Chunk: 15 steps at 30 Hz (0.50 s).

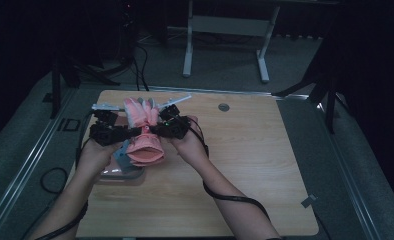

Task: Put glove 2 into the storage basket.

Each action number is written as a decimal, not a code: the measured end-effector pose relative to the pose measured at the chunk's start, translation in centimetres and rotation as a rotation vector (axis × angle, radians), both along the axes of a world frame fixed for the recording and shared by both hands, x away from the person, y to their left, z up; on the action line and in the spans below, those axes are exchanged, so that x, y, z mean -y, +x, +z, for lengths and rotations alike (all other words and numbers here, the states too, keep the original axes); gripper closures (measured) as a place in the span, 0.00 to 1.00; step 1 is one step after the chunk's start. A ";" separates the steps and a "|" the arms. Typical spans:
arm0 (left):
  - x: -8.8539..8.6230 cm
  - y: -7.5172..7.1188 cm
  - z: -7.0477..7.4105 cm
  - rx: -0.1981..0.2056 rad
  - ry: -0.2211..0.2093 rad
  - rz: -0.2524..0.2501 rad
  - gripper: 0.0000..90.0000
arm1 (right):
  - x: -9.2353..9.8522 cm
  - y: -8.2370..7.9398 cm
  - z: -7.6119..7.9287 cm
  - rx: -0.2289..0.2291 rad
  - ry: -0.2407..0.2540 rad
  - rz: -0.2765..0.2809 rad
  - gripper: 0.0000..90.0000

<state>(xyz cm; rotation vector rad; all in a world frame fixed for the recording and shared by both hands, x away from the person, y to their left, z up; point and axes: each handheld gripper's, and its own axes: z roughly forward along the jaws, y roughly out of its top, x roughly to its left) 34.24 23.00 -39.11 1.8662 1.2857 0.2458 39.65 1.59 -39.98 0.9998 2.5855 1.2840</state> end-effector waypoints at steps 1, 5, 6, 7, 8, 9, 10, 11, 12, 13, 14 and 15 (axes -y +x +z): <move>-0.4 -0.1 0.1 -0.002 0.003 0.006 0.77 | -0.5 0.0 0.0 0.001 0.000 0.005 0.86; -2.1 -0.6 0.3 -0.003 0.010 0.024 0.77 | -2.4 -0.2 0.2 0.007 -0.001 0.024 0.86; -2.5 -0.7 0.3 -0.003 0.013 0.025 0.77 | -2.9 -0.2 0.2 0.006 0.000 0.027 0.86; -2.8 -0.8 0.3 -0.003 0.017 0.031 0.77 | -3.3 -0.2 0.2 0.008 0.001 0.032 0.86; -3.1 -0.8 0.3 -0.006 0.022 0.036 0.77 | -3.6 -0.2 0.1 0.006 0.001 0.036 0.86; -3.4 -0.9 0.3 -0.008 0.024 0.039 0.77 | -4.0 -0.2 0.0 0.005 0.003 0.037 0.86; -3.8 -0.9 0.2 -0.011 0.024 0.042 0.77 | -4.4 -0.2 -0.1 0.002 0.002 0.042 0.86; -4.1 -0.9 0.2 -0.014 0.025 0.045 0.77 | -4.8 -0.2 -0.2 0.000 0.003 0.044 0.86; -4.5 -1.0 0.1 -0.016 0.026 0.047 0.77 | -5.2 -0.2 -0.2 0.000 0.002 0.049 0.86; -4.8 -1.1 0.1 -0.016 0.027 0.050 0.77 | -5.5 -0.2 -0.3 -0.002 0.001 0.050 0.86; -5.1 -1.1 0.0 -0.018 0.024 0.055 0.77 | -5.9 -0.2 -0.3 -0.001 0.001 0.055 0.86; -5.4 -1.1 0.0 -0.018 0.026 0.055 0.77 | -6.3 -0.2 -0.4 -0.002 0.003 0.057 0.86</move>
